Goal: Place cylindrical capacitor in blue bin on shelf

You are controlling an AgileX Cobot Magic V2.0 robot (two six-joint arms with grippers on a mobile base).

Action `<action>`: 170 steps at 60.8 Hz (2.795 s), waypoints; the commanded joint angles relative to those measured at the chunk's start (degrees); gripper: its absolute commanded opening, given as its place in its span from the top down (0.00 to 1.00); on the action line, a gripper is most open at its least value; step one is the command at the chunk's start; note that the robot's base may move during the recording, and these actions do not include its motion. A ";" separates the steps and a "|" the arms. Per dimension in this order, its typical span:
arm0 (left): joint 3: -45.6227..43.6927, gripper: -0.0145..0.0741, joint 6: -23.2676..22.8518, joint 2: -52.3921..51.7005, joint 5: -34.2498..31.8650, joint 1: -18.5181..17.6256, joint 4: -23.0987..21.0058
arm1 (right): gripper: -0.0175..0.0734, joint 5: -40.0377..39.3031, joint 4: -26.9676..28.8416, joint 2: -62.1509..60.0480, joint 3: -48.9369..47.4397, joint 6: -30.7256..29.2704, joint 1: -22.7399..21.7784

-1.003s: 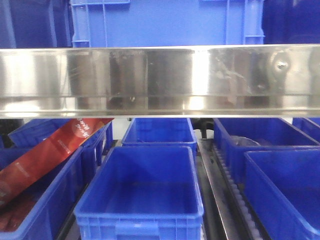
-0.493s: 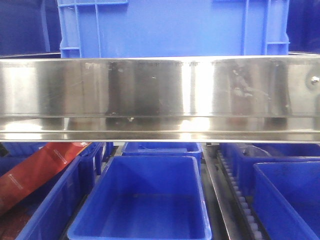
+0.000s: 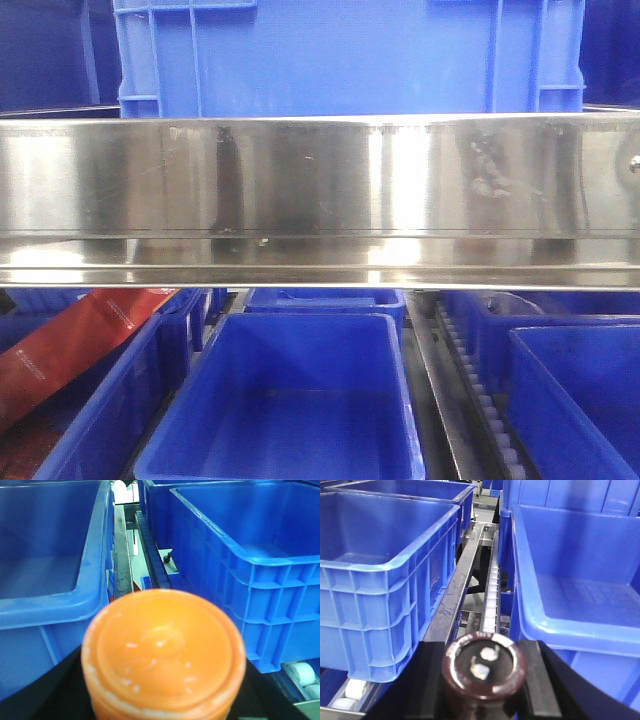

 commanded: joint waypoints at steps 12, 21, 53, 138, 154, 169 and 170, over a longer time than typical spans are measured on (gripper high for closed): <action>-0.34 0.96 0.25 -0.25 -1.36 -0.37 -0.44 | 0.99 -1.33 -0.40 -0.28 -0.52 -0.04 -0.04; -0.34 0.96 0.25 -0.25 -1.36 -0.37 -0.44 | 0.99 -1.33 -0.40 -0.28 -0.52 -0.04 -0.04; -0.59 0.96 0.25 -0.25 -1.96 -0.37 -1.90 | 0.99 -1.44 -0.40 -0.28 -0.52 -0.04 -0.04; -56.43 0.44 1.13 65.66 0.02 -24.31 -0.83 | 0.99 -1.68 1.69 -0.28 -0.52 -0.04 -0.04; -56.49 0.16 1.13 63.35 1.11 -24.31 -0.83 | 0.99 -1.39 1.69 -0.28 -0.52 -0.04 -0.04; -56.49 0.40 1.13 55.58 9.25 -23.39 -0.59 | 0.99 -0.89 1.69 -0.28 -0.52 -0.04 -0.04; -56.49 0.45 1.13 55.07 9.98 -23.24 -0.45 | 0.99 -0.89 1.69 -0.28 -0.52 -0.04 -0.04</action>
